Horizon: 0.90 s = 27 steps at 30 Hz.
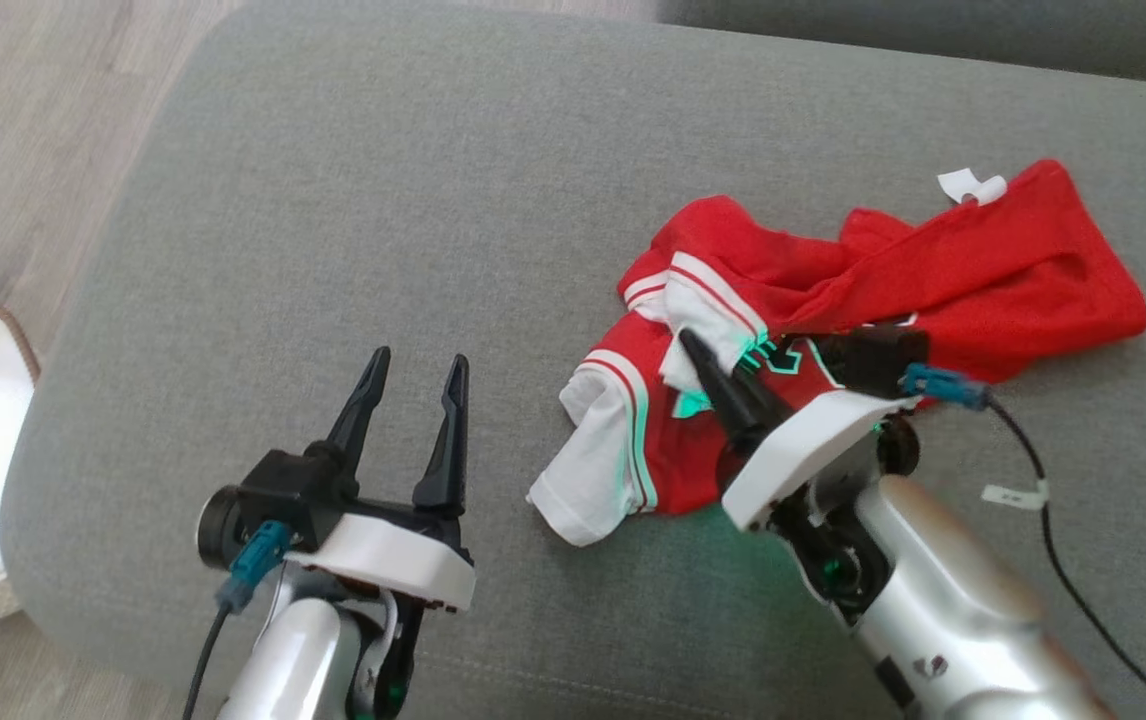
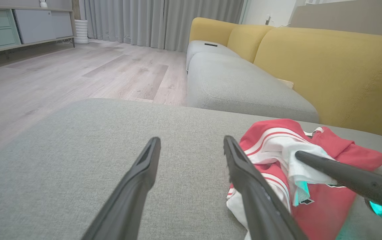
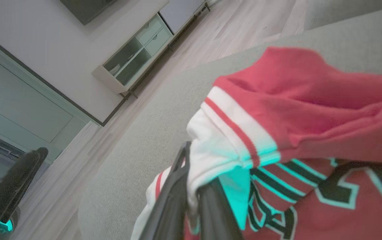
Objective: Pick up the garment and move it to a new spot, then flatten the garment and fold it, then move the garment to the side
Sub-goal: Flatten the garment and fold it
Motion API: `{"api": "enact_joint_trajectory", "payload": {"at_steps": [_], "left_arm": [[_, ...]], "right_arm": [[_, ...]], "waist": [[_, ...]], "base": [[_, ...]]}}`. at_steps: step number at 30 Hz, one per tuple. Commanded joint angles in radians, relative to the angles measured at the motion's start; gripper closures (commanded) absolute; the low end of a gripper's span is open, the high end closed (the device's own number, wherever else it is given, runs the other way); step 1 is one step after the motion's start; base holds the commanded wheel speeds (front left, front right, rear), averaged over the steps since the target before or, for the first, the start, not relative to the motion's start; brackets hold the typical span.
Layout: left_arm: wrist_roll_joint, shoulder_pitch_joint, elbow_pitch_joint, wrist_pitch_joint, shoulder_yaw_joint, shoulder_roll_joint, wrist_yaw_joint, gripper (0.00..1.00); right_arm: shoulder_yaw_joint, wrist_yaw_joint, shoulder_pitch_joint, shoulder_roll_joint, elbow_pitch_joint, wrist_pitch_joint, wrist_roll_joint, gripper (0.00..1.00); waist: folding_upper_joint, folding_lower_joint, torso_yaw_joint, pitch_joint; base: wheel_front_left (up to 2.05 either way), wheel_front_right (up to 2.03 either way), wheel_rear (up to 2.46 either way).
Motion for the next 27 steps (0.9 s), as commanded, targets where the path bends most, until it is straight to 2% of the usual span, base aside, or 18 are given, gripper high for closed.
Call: {"api": "enact_joint_trajectory", "payload": {"at_steps": [1, 8, 14, 21, 27], "left_arm": [[-0.002, -0.036, -0.029, -0.006, 0.032, 0.004, 0.008, 0.00], [-0.005, -0.031, -0.029, -0.006, 0.036, 0.004, 0.006, 0.00], [-0.012, -0.032, -0.038, -0.006, 0.017, 0.004, 0.007, 0.00], [-0.043, -0.060, -0.046, -0.006, -0.024, 0.004, 0.016, 0.00], [-0.061, -0.077, -0.053, -0.006, -0.050, 0.004, 0.027, 0.00]], "right_arm": [[0.017, -0.001, -0.034, 0.002, -0.030, -0.024, 0.010, 1.00], [-0.018, -0.001, -0.095, -0.058, -0.101, -0.057, 0.024, 1.00], [-0.079, -0.001, -0.220, -0.134, -0.133, -0.004, 0.004, 1.00], [-0.134, -0.001, -0.415, -0.208, -0.053, 0.048, -0.043, 1.00], [-0.162, -0.001, -0.590, -0.261, 0.067, 0.029, -0.111, 1.00]], "waist": [[0.0000, -0.0001, -0.009, -0.008], [0.0000, -0.0001, -0.039, -0.038], [0.0000, -0.0001, -0.036, -0.028], [0.0000, -0.0001, 0.028, 0.023], [0.0000, -0.0001, 0.088, 0.060]], "base": [[0.00, 0.00, 0.00], [0.00, 0.00, 0.00], [0.00, 0.00, 0.00], [0.00, 0.00, 0.00], [0.00, 0.00, 0.00]]}}
